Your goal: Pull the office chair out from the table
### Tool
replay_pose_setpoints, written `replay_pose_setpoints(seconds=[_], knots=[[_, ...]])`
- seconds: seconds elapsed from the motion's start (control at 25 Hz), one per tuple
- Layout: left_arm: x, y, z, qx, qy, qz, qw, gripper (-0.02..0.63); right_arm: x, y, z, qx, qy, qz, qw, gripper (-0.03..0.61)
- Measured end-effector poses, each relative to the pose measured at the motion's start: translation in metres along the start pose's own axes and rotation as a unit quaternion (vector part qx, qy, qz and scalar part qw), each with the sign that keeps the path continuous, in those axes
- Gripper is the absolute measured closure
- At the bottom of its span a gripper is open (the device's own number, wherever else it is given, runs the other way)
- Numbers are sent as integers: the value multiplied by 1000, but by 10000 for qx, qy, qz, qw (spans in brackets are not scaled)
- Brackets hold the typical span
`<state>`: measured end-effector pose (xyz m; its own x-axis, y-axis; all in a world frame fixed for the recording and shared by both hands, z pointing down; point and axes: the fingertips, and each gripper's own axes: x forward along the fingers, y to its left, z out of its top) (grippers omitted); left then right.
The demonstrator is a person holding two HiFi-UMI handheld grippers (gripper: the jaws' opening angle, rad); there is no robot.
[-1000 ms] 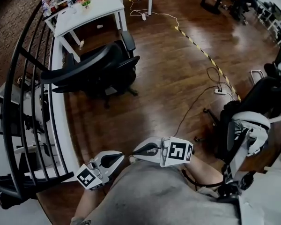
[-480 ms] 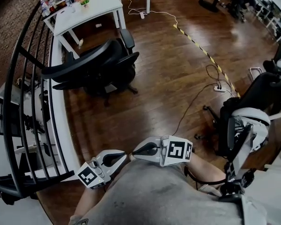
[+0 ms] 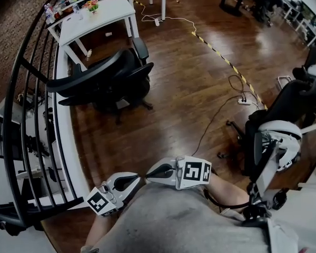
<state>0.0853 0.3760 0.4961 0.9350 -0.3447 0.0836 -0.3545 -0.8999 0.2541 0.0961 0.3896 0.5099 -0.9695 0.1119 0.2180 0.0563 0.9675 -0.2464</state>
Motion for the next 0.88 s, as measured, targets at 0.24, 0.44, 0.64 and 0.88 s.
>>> replay_pose_setpoints(seconds=[0.24, 0.44, 0.64, 0.88], knots=[[3, -1, -4, 12, 28, -20, 10000, 611, -3, 0, -2, -35, 30, -83, 10000, 573], [5, 1, -4, 11, 7, -39, 10000, 611, -3, -1, -1, -45, 49, -129, 9999, 574], [7, 7, 0, 29, -72, -35, 10000, 611, -4, -8, -1, -66, 80, -173, 9998, 574], [12, 16, 3, 21, -69, -9, 10000, 611, -9, -21, 4, -123, 102, -208, 9997, 574]])
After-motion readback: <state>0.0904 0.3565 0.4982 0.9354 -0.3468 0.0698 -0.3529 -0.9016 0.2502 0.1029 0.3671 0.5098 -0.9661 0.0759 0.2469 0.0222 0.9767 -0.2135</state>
